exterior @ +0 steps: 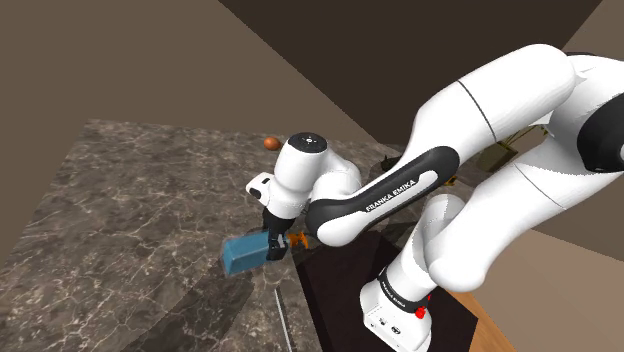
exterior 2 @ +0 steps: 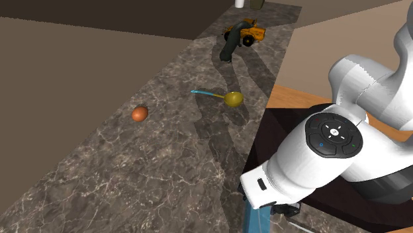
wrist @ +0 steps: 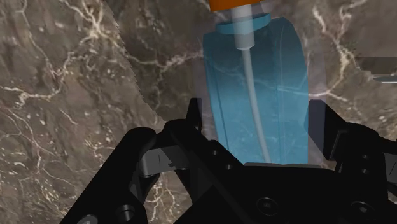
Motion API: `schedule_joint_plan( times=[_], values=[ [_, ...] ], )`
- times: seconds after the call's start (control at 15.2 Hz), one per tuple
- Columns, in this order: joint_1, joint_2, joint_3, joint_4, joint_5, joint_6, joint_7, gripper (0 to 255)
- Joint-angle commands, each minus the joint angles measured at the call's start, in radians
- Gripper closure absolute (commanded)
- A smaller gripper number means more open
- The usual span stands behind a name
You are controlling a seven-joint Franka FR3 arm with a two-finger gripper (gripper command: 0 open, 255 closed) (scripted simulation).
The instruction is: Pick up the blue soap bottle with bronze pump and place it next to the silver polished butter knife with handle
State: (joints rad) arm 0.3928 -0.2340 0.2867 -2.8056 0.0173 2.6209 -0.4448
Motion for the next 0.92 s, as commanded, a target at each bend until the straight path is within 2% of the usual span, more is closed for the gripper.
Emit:
schedule_joint_plan(
  times=[0.0,0.86],
  values=[
    [0.0,0.001,0.0,0.0,0.0,0.0,0.0,255],
    [0.031,-0.181,-0.033,0.057,0.049,-0.237,-0.047,255]
  ],
)
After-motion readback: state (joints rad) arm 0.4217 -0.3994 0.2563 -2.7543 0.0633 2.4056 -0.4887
